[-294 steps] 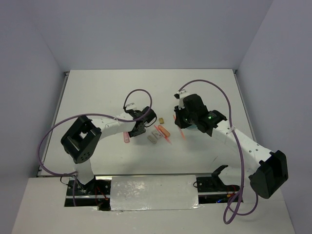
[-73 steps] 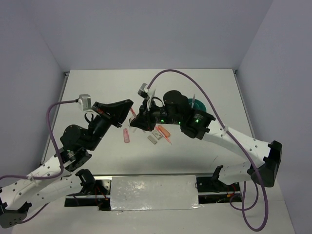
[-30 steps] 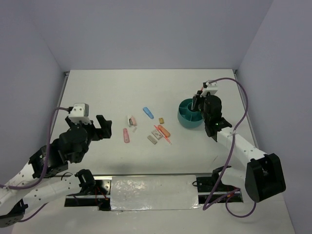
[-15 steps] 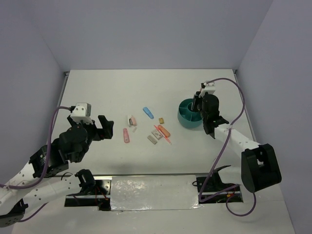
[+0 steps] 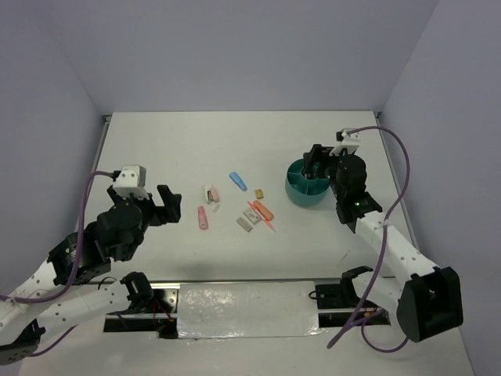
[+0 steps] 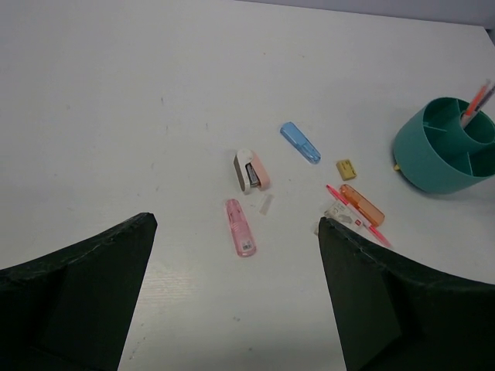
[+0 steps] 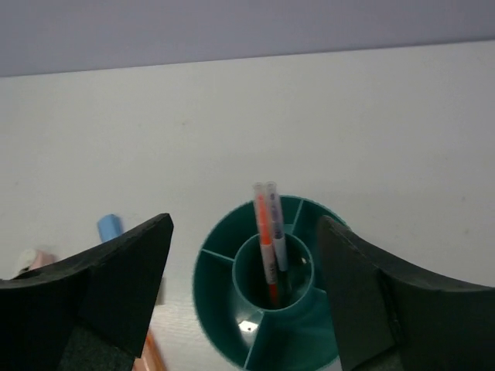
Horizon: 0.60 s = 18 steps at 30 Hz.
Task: Sort the stationery into containers
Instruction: Place the pen in the storage box, then pick up the pen from the center of the board.
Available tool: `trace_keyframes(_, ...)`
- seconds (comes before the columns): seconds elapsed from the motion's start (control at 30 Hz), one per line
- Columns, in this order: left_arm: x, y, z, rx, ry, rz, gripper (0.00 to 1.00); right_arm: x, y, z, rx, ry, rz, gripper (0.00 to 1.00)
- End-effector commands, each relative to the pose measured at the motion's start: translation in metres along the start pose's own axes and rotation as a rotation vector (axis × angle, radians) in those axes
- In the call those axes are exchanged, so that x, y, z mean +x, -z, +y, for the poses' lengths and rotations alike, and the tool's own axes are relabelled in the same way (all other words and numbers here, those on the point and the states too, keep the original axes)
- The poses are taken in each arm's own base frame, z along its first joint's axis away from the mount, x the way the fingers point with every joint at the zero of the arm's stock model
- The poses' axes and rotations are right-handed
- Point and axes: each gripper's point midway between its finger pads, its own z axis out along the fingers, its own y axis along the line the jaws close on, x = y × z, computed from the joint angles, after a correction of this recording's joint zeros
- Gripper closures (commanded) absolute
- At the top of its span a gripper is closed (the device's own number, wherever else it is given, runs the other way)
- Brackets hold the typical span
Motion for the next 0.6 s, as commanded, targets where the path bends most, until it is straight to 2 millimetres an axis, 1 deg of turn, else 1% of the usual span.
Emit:
trace_keyframes(0.0, -0.006, -0.001, 0.016, -0.115, 0.039, -0.025, 0.01, -0.028, 0.021, 0.035, -0.146, -0.03, -0.029, 0.18)
trace_keyframes(0.03, -0.005, -0.001, 0.023, -0.156, 0.046, -0.025, 0.01, -0.027, 0.034, 0.065, -0.255, -0.008, -0.023, 0.23)
trace_keyframes(0.07, -0.008, 0.0, 0.035, -0.225, 0.047, -0.042, 0.01, -0.016, 0.043, 0.082, -0.329, 0.041, 0.01, 0.3)
trace_keyframes(0.1, -0.004, 0.001, 0.041, -0.267, 0.053, -0.029, 0.01, -0.001, 0.052, 0.109, -0.418, 0.079, 0.063, 0.32)
trace_keyframes(0.13, -0.003, 0.002, 0.044, -0.287, 0.054, -0.028, 0.01, 0.015, 0.056, 0.12, -0.462, 0.114, 0.127, 0.33)
trace_keyframes(0.17, -0.001, -0.001, 0.043, -0.301, 0.039, -0.019, 0.01, 0.032, 0.061, 0.127, -0.484, 0.161, 0.23, 0.37)
trace_keyframes(0.2, 0.0, -0.002, 0.042, -0.301, 0.029, -0.012, 0.01, 0.064, 0.055, 0.132, -0.48, 0.197, 0.349, 0.4)
trace_keyframes(0.23, 0.002, -0.004, 0.041, -0.306, 0.022, -0.004, 0.01, 0.081, 0.06, 0.145, -0.508, 0.235, 0.411, 0.43)
trace_keyframes(0.27, 0.004, -0.008, 0.038, -0.313, 0.009, 0.01, 0.01, 0.094, 0.059, 0.144, -0.479, 0.275, 0.478, 0.5)
trace_keyframes(0.3, 0.007, -0.01, 0.036, -0.313, -0.001, 0.024, 0.01, 0.124, 0.053, 0.142, -0.45, 0.311, 0.567, 0.54)
trace_keyframes(0.33, 0.008, -0.012, 0.037, -0.323, -0.013, 0.035, 0.01, 0.136, 0.054, 0.145, -0.449, 0.324, 0.605, 0.61)
trace_keyframes(0.37, 0.012, -0.016, 0.035, -0.327, -0.038, 0.053, 0.01, 0.153, 0.05, 0.141, -0.414, 0.332, 0.661, 0.64)
trace_keyframes(0.4, 0.015, -0.017, 0.033, -0.321, -0.048, 0.067, 0.01, 0.161, 0.05, 0.142, -0.411, 0.331, 0.684, 0.66)
trace_keyframes(0.43, 0.016, -0.019, 0.031, -0.316, -0.054, 0.071, 0.01, 0.168, 0.052, 0.146, -0.416, 0.328, 0.704, 0.73)
trace_keyframes(0.47, 0.018, -0.021, 0.029, -0.314, -0.072, 0.081, 0.01, 0.18, 0.052, 0.147, -0.419, 0.333, 0.737, 0.74)
trace_keyframes(0.53, 0.018, -0.022, 0.027, -0.307, -0.069, 0.083, 0.01, 0.19, 0.053, 0.15, -0.425, 0.345, 0.759, 0.75)
trace_keyframes(0.57, 0.019, -0.022, 0.027, -0.305, -0.072, 0.084, 0.01, 0.198, 0.053, 0.151, -0.427, 0.357, 0.779, 0.76)
